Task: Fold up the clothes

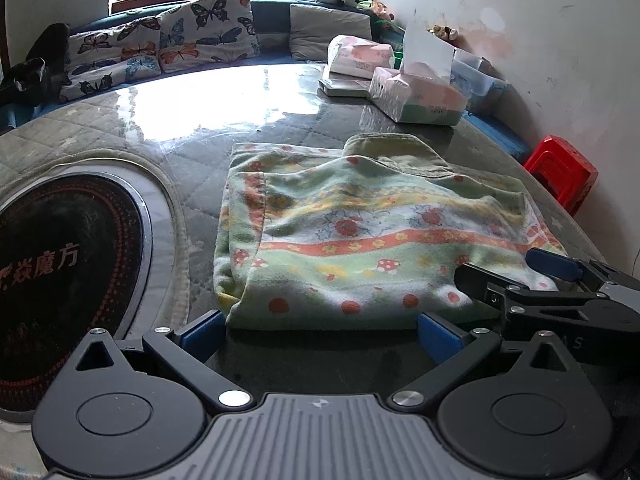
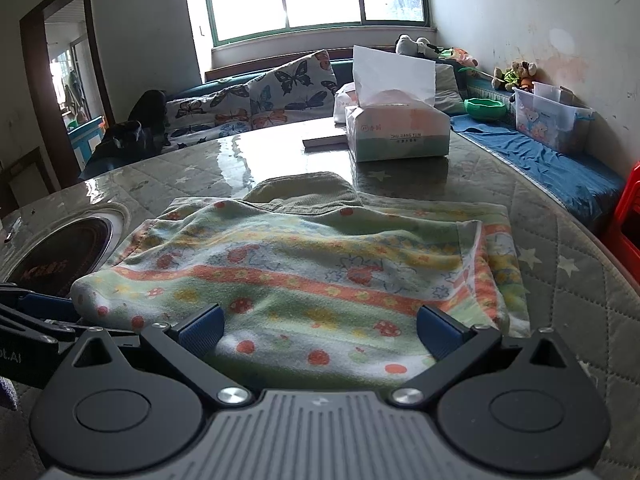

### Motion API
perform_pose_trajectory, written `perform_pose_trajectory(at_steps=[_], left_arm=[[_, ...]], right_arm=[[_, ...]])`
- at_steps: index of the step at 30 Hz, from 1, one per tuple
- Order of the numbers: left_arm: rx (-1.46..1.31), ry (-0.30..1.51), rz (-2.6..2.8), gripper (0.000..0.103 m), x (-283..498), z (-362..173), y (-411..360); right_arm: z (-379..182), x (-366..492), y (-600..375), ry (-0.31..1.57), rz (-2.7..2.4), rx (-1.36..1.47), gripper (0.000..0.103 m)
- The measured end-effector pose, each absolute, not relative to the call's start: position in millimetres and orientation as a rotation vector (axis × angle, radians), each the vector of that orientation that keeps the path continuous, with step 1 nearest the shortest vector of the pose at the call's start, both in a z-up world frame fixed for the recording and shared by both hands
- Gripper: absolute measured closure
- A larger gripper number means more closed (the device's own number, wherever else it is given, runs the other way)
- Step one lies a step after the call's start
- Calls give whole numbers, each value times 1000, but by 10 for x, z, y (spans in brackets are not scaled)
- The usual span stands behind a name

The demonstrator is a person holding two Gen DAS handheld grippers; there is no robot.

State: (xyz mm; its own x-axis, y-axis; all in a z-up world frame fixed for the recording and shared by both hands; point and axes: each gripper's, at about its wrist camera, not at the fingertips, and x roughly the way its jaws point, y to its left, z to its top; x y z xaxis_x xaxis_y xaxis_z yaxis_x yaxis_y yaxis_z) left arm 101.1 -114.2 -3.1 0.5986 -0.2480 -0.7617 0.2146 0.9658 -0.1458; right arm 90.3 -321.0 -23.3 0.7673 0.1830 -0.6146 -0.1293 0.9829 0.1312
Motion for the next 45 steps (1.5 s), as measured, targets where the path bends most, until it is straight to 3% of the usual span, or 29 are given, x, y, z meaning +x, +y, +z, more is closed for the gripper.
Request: perform_pose_trajectory(at_steps=[45], left_arm=[[15,877,-265,0,533,52,-1208]], right_arm=[[-56,266,-3169,671,50,97,0]])
